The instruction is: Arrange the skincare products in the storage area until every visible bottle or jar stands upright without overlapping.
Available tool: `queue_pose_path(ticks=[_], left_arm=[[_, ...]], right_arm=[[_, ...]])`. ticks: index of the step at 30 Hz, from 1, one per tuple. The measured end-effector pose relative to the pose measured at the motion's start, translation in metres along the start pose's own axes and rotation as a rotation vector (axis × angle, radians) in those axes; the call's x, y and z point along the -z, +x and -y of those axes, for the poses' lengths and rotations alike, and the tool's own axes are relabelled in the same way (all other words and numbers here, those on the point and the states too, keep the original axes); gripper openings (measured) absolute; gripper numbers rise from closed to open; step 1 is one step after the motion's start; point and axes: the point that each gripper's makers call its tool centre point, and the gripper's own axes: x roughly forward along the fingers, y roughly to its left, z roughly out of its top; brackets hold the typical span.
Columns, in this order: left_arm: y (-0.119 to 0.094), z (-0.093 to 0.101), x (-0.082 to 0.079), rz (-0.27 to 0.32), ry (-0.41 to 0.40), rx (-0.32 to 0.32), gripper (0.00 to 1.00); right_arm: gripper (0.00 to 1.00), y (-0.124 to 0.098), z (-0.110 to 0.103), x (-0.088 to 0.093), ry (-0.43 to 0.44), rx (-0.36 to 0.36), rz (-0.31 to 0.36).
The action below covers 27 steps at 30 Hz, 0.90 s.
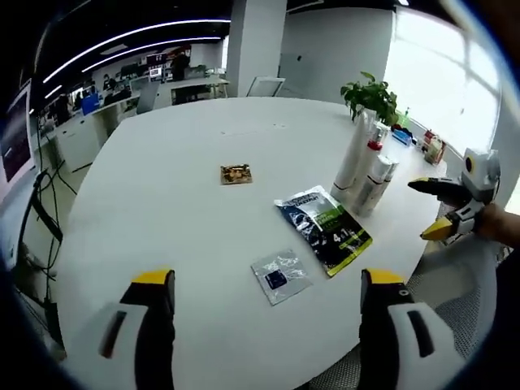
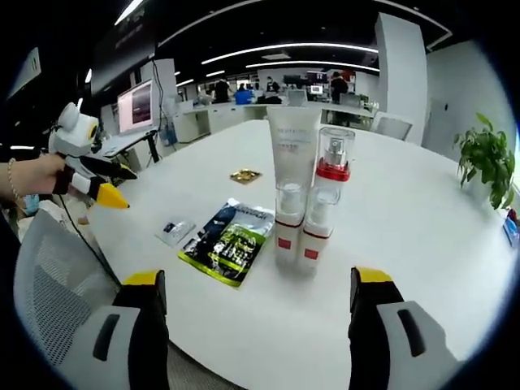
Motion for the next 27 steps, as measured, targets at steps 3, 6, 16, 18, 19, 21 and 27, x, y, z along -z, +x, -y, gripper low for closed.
queue_pose_path(ticks=[3,6,16,18,19,21,27], left_arm=[[0.007,-0.001,-0.01,-0.008,0.022,0.005,0.93],[0.014,-0.002,-0.02,-0.005,0.038,0.016,0.93],[0.041,-0.001,-0.04,-0.043,0.088,0.052,0.92],[0.048,-0.003,-0.043,-0.055,0.096,0.058,0.92],[0.051,-0.003,-0.044,-0.062,0.099,0.061,0.92],[0.056,-0.004,-0.043,-0.074,0.101,0.067,0.92],[0.078,-0.01,-0.053,-0.111,0.118,0.086,0.91]], right_arm=[[0.93,0.0,0.001,0.001,0.004,0.006,-0.003],[0.93,0.0,0.001,0.002,-0.005,0.01,-0.009],[0.92,-0.002,0.002,0.002,0.011,0.019,-0.016],[0.93,-0.001,0.002,0.003,0.006,0.016,-0.025],[0.93,-0.001,0.002,0.003,0.001,0.017,-0.025],[0.93,-0.001,0.0,0.002,-0.004,0.017,-0.025],[0.91,-0.003,0.003,0.002,0.015,0.028,-0.027]])
